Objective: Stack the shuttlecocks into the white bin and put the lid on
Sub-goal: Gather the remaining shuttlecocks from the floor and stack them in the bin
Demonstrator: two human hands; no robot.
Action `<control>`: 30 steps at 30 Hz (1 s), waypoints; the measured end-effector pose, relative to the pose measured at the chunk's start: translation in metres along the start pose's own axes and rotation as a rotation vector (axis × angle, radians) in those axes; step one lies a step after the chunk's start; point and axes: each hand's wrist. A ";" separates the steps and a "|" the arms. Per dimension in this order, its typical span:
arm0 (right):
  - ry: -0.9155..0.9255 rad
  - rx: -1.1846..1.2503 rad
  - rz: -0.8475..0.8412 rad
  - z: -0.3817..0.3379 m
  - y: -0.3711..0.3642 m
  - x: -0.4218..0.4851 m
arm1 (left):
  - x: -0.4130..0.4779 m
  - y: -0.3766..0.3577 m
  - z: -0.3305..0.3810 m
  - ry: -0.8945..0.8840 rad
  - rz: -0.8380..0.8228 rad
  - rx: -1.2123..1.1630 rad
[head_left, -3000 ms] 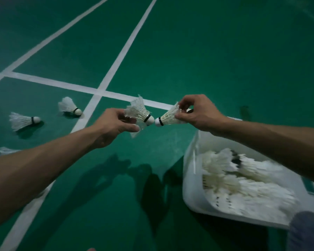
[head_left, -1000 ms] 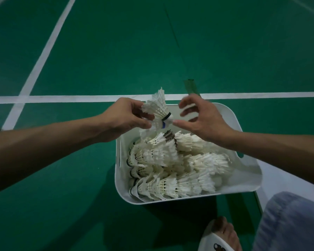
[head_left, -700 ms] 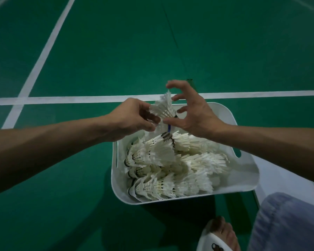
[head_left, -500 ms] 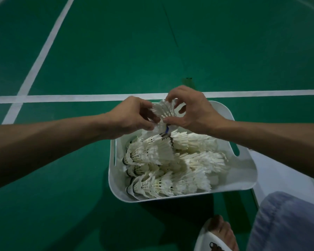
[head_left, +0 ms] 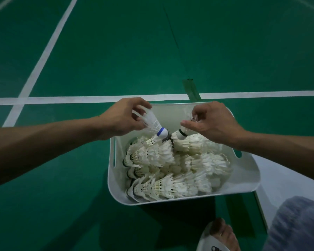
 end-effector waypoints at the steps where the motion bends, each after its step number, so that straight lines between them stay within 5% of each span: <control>1: -0.032 0.028 -0.013 0.001 0.000 -0.003 | 0.000 0.001 -0.001 0.016 -0.018 -0.010; 10: -0.458 0.409 -0.130 0.008 -0.009 -0.030 | -0.003 -0.007 -0.011 -0.099 -0.157 0.181; 20: -0.554 0.430 -0.141 0.004 -0.022 -0.042 | -0.005 -0.003 -0.010 -0.025 -0.046 0.075; 30: -0.969 0.817 -0.274 -0.006 -0.053 -0.053 | -0.006 -0.007 -0.009 -0.044 -0.019 0.029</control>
Point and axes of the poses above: each hand's wrist, its own x-axis towards the middle knuckle, its own y-axis out of the back of the hand, z = x × y, and after that the axes turned 11 degrees about z, right-handed
